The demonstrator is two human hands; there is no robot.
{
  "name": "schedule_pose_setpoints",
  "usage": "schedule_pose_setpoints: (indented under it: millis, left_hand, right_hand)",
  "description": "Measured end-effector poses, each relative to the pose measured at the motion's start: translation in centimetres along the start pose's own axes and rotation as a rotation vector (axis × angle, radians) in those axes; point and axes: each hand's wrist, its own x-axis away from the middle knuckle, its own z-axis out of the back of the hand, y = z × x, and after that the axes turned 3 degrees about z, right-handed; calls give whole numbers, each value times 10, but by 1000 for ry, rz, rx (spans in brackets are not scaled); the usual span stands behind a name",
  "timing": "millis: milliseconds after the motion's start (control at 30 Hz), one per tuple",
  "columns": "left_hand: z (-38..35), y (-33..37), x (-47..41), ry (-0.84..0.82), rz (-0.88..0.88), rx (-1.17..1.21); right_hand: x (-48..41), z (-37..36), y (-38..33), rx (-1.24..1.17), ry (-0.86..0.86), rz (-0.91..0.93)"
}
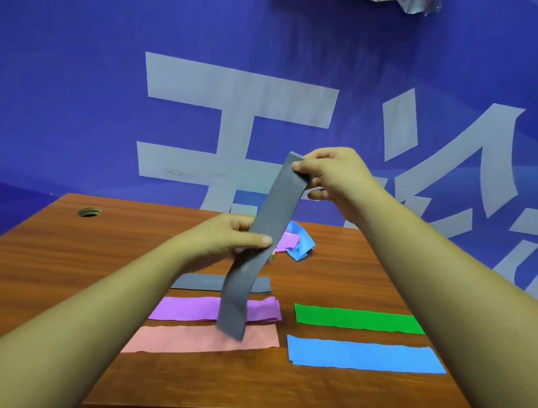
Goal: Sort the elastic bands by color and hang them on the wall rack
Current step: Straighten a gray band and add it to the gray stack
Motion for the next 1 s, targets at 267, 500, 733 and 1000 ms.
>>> schedule_pose_setpoints:
  millis: [267,500,733,1000]
  left_hand:
    - [27,-69,26,-115,202,127]
    - [65,-106,33,315,261,364]
    - [92,-134,35,650,328,307]
    - [103,-176,24,796,412,-5]
  right_hand:
    - [-14,13,57,-200,317,-201]
    - [0,-12,126,-257,347,-413]
    - [15,-62,173,-227,189,-557]
    - [-1,-102,215,17,174,-467]
